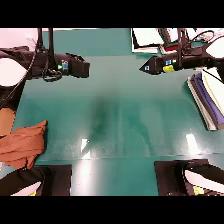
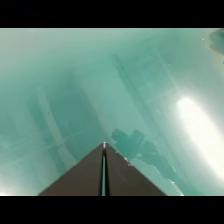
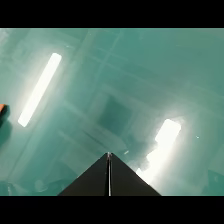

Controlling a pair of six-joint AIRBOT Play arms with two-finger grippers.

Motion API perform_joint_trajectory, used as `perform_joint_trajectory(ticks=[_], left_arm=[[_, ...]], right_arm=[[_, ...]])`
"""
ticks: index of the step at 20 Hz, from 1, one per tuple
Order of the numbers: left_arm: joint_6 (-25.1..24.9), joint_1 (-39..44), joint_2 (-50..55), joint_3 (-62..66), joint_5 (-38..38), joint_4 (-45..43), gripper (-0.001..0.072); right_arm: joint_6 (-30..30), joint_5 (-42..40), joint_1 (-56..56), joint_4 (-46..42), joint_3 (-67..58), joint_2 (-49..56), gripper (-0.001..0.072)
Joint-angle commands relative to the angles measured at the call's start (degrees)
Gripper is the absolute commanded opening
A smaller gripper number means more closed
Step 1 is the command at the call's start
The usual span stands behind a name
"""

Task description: Fold the shirts.

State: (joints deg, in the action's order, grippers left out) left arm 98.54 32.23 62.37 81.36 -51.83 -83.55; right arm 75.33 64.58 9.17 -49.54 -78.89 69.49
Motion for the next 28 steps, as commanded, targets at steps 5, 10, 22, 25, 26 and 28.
perform_joint_trajectory(ticks=[5,10,22,25,26,28], left_arm=[[0.0,0.0,0.0,0.0,0.0,0.0,0.0026],[0.7,0.0,0.0,0.0,0.7,0.1,0.0026],[1.4,-25.4,-21.7,-24.1,-27.5,-18.1,0.0596],[0.9,-30.8,-22.5,-39.4,-26.5,-18.1,0.0596],[0.9,-32.0,-22.4,-43.5,-24.7,-18.0,0.0596],[0.9,-33.9,-21.9,-49.5,-21.1,-18.0,0.0596]], right_arm=[[0.1,0.1,0.0,0.0,0.0,0.0,0.0021],[0.1,0.7,0.0,0.0,0.0,0.0,0.0021],[0.0,1.4,0.0,0.0,0.0,0.0,0.0021],[0.0,1.5,0.0,0.0,0.0,0.0,0.0021],[0.0,1.5,0.0,0.0,0.0,0.0,0.0021],[0.0,1.5,0.0,0.0,0.0,0.0,0.0021]])
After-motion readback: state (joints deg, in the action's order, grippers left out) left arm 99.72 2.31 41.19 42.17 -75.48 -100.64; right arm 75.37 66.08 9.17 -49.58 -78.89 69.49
